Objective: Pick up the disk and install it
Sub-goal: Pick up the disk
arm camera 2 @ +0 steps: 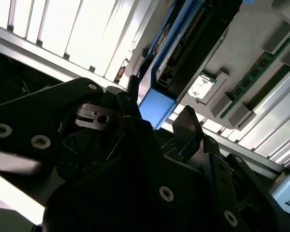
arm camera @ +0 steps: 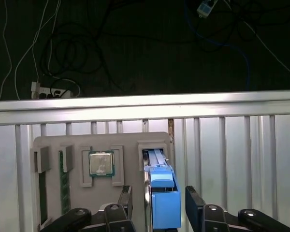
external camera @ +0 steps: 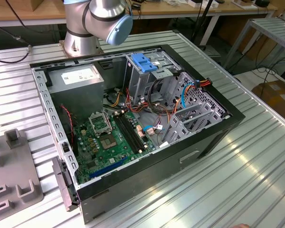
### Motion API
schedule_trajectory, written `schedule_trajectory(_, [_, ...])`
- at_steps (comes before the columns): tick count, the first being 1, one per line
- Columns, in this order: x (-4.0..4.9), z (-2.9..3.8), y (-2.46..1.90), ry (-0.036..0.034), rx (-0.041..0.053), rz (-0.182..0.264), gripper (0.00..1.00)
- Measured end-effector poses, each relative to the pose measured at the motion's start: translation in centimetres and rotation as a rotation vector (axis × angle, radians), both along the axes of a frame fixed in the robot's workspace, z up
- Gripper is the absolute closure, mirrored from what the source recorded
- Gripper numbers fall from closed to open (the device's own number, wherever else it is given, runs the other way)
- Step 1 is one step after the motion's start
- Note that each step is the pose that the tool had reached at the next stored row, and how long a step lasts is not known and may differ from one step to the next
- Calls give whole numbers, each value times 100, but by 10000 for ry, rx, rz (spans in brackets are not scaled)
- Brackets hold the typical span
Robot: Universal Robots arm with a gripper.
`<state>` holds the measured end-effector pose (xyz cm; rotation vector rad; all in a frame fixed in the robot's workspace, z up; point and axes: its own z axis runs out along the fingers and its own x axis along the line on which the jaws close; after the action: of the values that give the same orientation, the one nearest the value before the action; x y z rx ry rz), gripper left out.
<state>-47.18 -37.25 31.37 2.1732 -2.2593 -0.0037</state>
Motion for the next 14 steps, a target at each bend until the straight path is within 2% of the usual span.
schedule_trajectory(2, [-1, -48, 0, 0, 1, 2, 44])
schedule_trajectory(4, [4, -124, 3, -2, 1, 1, 44])
schedule_trajectory(5, [4, -136, 3, -1, 1, -1, 44])
schedule_trajectory(9, [5, -151, 3, 3, 4, -222, 44])
schedule_trajectory(14, [6, -154, 3, -1, 6, -228, 46])
